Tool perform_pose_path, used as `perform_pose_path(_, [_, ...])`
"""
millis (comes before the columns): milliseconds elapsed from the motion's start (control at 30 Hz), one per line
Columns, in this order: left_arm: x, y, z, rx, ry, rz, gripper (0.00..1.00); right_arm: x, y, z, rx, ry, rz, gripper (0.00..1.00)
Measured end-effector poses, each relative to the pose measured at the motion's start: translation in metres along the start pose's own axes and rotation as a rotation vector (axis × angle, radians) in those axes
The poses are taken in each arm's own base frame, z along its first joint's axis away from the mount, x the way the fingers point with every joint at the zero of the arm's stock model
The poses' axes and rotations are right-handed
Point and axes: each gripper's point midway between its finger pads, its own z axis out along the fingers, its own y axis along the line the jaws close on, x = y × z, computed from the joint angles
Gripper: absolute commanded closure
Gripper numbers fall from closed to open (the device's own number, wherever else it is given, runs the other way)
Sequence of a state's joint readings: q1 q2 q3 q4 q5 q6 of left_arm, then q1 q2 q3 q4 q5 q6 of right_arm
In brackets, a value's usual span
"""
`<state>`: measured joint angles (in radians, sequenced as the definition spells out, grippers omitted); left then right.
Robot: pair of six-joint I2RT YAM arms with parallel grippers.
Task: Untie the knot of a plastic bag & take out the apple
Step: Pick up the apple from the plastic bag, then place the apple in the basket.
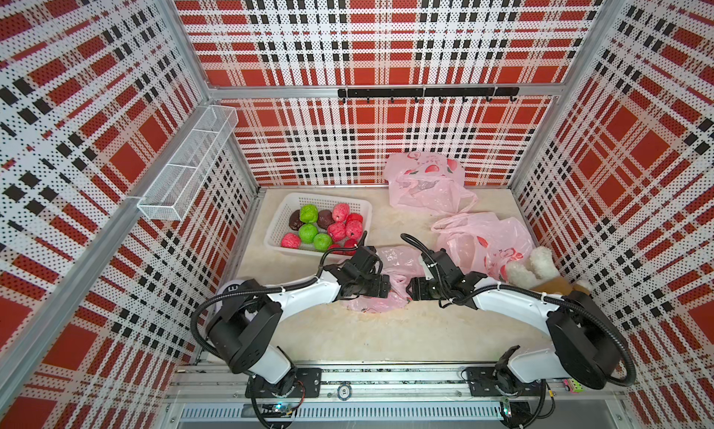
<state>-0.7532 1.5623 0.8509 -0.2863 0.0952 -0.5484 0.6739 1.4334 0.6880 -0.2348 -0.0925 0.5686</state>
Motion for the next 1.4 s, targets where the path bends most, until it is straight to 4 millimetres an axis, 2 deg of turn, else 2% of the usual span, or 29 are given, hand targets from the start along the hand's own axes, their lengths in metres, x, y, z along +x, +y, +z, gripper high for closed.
perform_pose_path(200, [0.017, -0.007, 0.013, -0.037, 0.067, 0.065, 0.18, 0.007, -0.005, 0.01, 0.016, 0.027, 0.002, 0.32])
perform_pose_path(400, [0.02, -0.007, 0.006, -0.063, 0.066, 0.117, 0.24, 0.009, -0.008, 0.011, 0.027, 0.027, -0.006, 0.39])
perform_pose_path(767, [-0.022, -0.02, -0.063, -0.011, -0.141, 0.189, 0.27, 0.011, -0.017, 0.013, 0.071, 0.029, -0.034, 0.43])
perform_pose_path(1000, [-0.044, -0.017, -0.107, 0.024, -0.258, 0.234, 0.28, 0.011, -0.021, 0.012, 0.09, 0.028, -0.042, 0.41])
perform_pose_path(1067, [-0.056, -0.007, -0.121, 0.012, -0.293, 0.223, 0.28, 0.01, -0.021, 0.011, 0.094, 0.025, -0.043, 0.38])
perform_pose_path(1233, [-0.115, 0.04, -0.157, -0.044, -0.389, 0.125, 0.28, 0.001, -0.018, -0.002, 0.092, -0.021, -0.056, 0.34])
perform_pose_path(1333, [-0.154, 0.075, -0.163, -0.105, -0.41, 0.076, 0.27, -0.008, -0.015, -0.016, 0.087, -0.067, -0.063, 0.34])
perform_pose_path(1400, [-0.174, 0.103, -0.157, -0.15, -0.396, 0.04, 0.27, -0.012, -0.012, -0.023, 0.082, -0.094, -0.066, 0.33])
